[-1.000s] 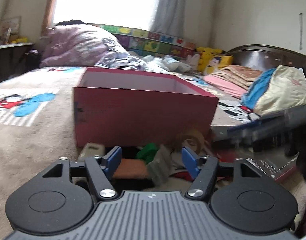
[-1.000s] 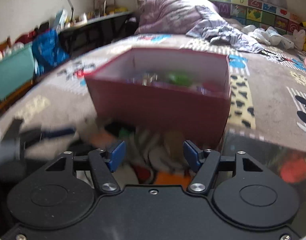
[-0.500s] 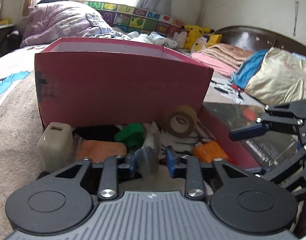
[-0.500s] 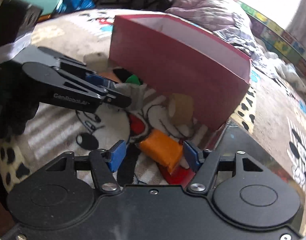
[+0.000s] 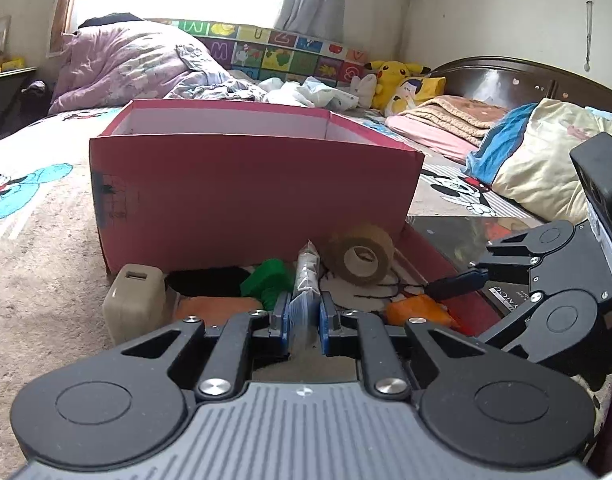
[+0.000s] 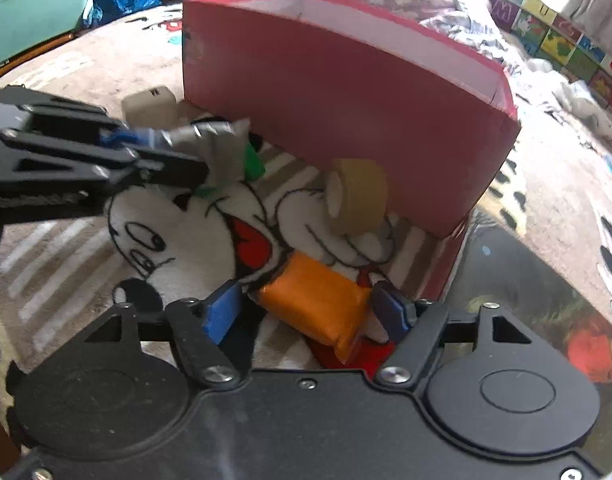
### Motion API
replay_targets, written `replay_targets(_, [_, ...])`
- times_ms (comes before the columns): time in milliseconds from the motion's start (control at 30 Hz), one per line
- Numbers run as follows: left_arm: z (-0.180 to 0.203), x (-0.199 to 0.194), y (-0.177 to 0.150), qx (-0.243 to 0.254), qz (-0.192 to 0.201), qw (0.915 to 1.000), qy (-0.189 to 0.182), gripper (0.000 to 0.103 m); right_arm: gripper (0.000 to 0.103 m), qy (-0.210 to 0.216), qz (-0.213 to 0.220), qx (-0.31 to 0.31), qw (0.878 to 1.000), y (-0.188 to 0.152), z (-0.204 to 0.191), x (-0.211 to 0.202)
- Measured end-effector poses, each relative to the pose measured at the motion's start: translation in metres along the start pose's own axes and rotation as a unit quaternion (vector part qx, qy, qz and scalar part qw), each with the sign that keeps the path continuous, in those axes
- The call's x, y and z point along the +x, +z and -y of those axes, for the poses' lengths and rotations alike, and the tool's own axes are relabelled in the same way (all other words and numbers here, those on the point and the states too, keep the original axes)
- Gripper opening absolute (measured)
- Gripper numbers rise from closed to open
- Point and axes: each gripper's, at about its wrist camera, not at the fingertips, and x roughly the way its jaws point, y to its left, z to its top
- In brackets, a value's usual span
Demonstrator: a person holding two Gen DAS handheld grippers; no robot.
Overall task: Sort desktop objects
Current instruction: 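Grasp the clear plastic packet with the left tool while the right tool grasps the orange clay bag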
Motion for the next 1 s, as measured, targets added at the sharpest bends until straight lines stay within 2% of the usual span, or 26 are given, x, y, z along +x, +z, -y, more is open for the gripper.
replay_targets(67, [-0.001,-0.001,0.001,-0.002,0.002,1.0,0.003,0.013,0.072,0.018,-0.025,0.021,0.999,0.002,0.0,-0.004])
replay_targets(133, [-0.004,-0.003,0.002,-0.006,0.006,1.0,0.005,0.013,0.072,0.059,-0.059,0.031,0.996,0.001,-0.006,-0.012])
replay_targets(167, [-0.005,-0.004,0.003,-0.008,0.008,0.9999,0.005,0.013,0.072,0.077,-0.068,0.028,0.994,-0.001,-0.011,-0.017])
replay_targets(233, [-0.005,-0.006,0.004,-0.01,0.012,0.9999,0.005,0.013,0.072,0.087,-0.065,0.008,0.994,-0.005,-0.022,-0.03])
replay_targets(367, [-0.003,-0.01,0.004,-0.01,0.015,0.9998,0.005,0.013,0.072,0.035,-0.023,-0.041,0.998,-0.012,-0.035,-0.038])
replay_targets(467, [-0.004,-0.014,0.001,-0.017,0.011,0.9998,0.005,0.013,0.072,0.004,0.014,-0.107,0.994,-0.014,-0.044,-0.031])
replay_targets(533, [-0.005,-0.017,-0.001,-0.018,0.01,0.9998,0.008,0.013,0.072,-0.005,0.01,-0.132,0.991,-0.015,-0.045,-0.02])
replay_targets(633, [-0.008,-0.022,-0.002,-0.024,0.01,0.9996,0.012,0.013,0.072,0.018,-0.003,-0.133,0.991,-0.016,-0.048,-0.02])
replay_targets(733, [-0.011,-0.027,-0.003,-0.031,0.012,0.9993,0.014,0.013,0.072,0.066,-0.032,-0.119,0.99,-0.021,-0.054,-0.034])
replay_targets(833, [-0.012,-0.032,-0.004,-0.036,0.014,0.9991,0.015,0.013,0.072,0.102,-0.043,-0.106,0.988,-0.028,-0.06,-0.05])
replay_targets(1000, [-0.009,-0.042,-0.009,-0.041,0.01,0.9989,0.02,0.013,0.072,0.077,-0.005,-0.096,0.992,-0.033,-0.061,-0.054])
